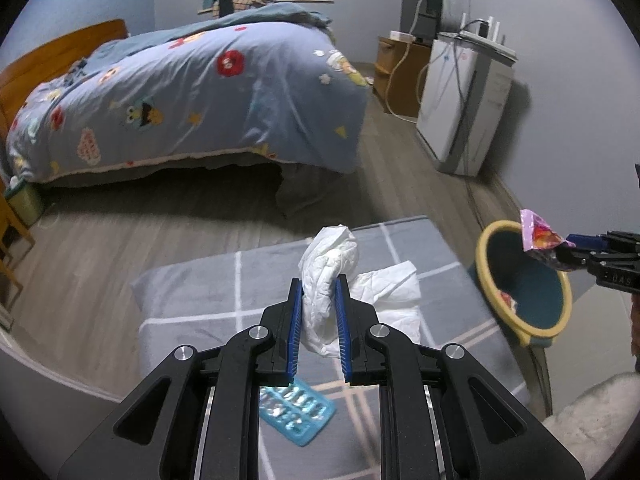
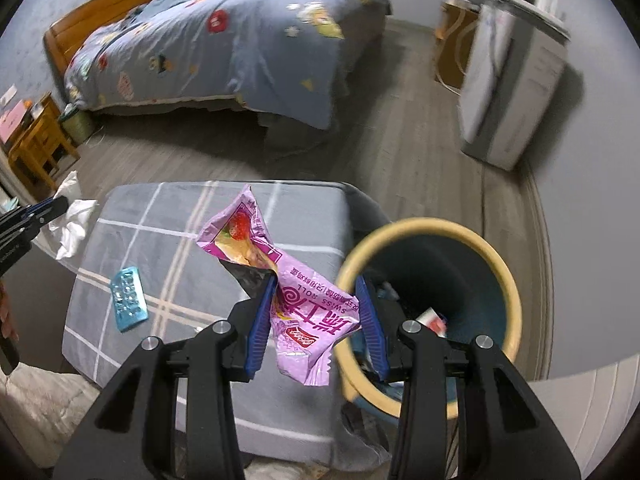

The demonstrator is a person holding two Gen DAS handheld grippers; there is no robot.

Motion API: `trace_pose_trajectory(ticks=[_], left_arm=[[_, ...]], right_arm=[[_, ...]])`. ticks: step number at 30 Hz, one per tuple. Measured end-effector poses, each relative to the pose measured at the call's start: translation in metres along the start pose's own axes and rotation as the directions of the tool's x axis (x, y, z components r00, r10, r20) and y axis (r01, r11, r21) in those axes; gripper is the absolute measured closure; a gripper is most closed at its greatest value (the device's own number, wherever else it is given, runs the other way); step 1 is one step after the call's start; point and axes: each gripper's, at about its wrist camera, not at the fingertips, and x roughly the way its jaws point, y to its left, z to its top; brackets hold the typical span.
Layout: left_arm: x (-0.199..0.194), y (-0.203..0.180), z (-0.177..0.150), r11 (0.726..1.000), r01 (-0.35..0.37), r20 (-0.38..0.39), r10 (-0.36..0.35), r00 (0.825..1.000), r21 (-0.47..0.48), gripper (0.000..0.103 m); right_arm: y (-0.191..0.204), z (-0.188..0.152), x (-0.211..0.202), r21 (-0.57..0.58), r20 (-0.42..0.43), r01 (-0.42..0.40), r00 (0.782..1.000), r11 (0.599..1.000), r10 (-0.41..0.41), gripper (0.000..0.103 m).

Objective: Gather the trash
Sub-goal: 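Carry the tissue and pink wrapper over the bin with both tools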

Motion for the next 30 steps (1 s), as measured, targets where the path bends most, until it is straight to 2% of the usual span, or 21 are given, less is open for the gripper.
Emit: trace_pose_trajectory(ticks=[9, 15, 21, 26, 30], left_arm=[[0.006, -0.060, 0.004, 0.994, 0.055, -0.030, -0.052, 0.998, 0.095, 0.086], [0.023, -0.115, 0.004, 0.976, 0.120, -0.073, -0.109, 0.991, 0.180, 0.086], [0.042, -0.173, -0.002, 0.946, 0.222, -0.143, -0.192, 0.971, 0.236, 0.086], [0.056, -0.212, -0.007, 0.918, 0.293, -0.197, -0.245, 0.949, 0.269, 0.086], [0.066, -0.230, -0.005, 0.905, 0.328, -0.224, -0.272, 0.936, 0.271, 0.086]], right_arm=[[-0.077, -0.033, -0.023, 0.101, 0.033, 0.041, 0.998, 0.994, -0.045, 0.062], [-0.117, -0.052, -0.028, 0.154, 0.035, 0.078, 0.996, 0.985, -0.084, 0.062], [-0.157, -0.077, -0.020, 0.250, 0.008, 0.084, 0.996, 0.965, -0.088, 0.062], [-0.172, -0.090, -0.013, 0.278, -0.011, 0.080, 0.997, 0.957, -0.080, 0.062], [-0.176, -0.094, -0.006, 0.285, -0.024, 0.076, 0.997, 0.956, -0.072, 0.062]])
